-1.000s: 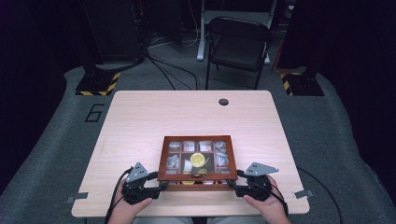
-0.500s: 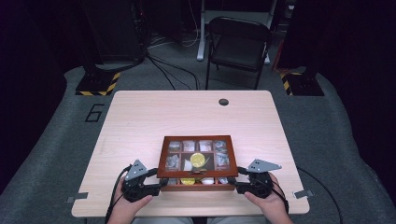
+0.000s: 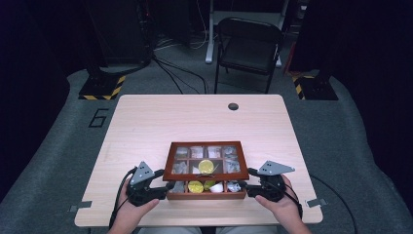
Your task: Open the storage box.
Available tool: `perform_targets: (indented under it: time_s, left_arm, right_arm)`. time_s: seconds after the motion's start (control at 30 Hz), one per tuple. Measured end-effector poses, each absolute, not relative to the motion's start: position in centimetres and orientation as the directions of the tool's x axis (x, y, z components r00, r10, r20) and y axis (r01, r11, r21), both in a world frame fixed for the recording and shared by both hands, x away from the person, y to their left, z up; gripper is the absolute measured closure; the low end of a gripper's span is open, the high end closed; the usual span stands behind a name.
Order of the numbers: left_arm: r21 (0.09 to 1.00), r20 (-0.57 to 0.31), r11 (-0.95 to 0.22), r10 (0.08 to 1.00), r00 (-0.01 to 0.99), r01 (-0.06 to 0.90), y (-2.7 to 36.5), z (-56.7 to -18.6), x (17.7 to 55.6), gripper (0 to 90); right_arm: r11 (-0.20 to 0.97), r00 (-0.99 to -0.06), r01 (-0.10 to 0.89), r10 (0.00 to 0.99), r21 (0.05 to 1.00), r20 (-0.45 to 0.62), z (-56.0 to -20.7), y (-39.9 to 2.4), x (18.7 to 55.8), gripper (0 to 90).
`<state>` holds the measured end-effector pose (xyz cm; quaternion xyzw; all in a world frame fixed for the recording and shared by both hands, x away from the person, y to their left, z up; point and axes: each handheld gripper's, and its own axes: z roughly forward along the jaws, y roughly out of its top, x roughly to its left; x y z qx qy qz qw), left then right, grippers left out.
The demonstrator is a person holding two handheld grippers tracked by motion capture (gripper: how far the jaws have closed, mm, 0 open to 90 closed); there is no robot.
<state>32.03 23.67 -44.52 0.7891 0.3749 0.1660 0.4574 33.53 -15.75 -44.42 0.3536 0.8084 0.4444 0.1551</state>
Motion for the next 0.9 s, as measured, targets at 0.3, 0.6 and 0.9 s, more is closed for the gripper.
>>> perform_targets:
  time_s: [0.3, 0.6, 0.9]
  left_arm:
    - [0.853, -0.098, -0.28, 0.744, 0.661, 0.44, 23.8, -43.9, 32.6, 38.0]
    - [0.857, -0.104, -0.271, 0.742, 0.663, 0.438, 23.9, -43.2, 33.1, 37.8]
    - [0.866, -0.101, -0.265, 0.739, 0.666, 0.425, 24.0, -42.4, 33.8, 38.0]
  right_arm:
    - [0.336, -0.706, 0.431, 0.704, 0.837, 0.081, -43.6, -15.9, 34.1, 39.6]
    - [0.311, -0.7, 0.441, 0.706, 0.842, 0.106, -43.0, -16.0, 34.5, 39.6]
    - [0.301, -0.707, 0.434, 0.698, 0.849, 0.113, -41.9, -16.2, 35.1, 40.7]
